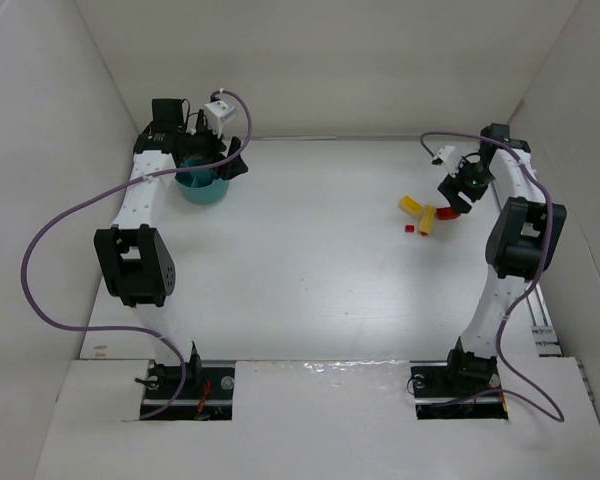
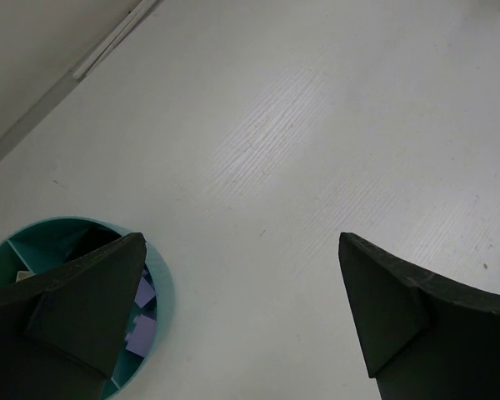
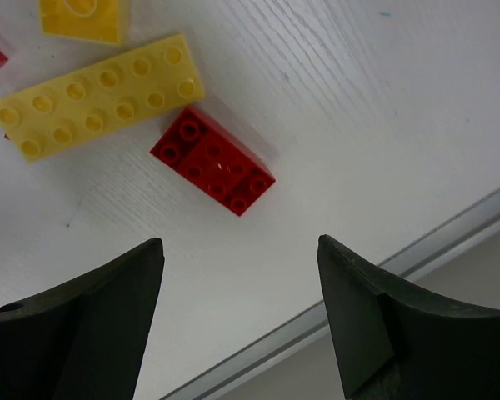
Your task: Sort the legos into containers by color
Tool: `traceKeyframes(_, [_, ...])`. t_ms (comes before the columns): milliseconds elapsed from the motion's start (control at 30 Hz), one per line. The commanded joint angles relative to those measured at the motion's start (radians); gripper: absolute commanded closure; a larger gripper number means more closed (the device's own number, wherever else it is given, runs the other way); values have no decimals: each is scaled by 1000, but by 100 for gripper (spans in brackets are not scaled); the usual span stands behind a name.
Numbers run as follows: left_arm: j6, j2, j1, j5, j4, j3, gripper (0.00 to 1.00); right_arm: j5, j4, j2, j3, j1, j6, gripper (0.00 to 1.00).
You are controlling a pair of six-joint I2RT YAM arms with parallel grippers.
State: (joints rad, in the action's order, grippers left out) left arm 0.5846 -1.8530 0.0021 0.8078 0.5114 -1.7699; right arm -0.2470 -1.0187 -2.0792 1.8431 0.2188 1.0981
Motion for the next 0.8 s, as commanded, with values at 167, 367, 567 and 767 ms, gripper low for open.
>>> traceKeyframes(167, [-37, 20, 6, 36, -33, -33, 0, -25, -70, -146, 134, -64, 131, 21])
traceKeyframes(367, [-37, 20, 6, 16, -33, -33, 0, 12, -107, -203, 166, -73, 152, 24])
traceKeyframes(567, [-69, 20, 6, 7, -71, -13, 0, 64, -107, -225, 166, -73, 161, 35])
traceKeyframes(767, [-69, 29, 6, 16, -103, 9, 0, 74, -107, -234, 157, -73, 161, 54])
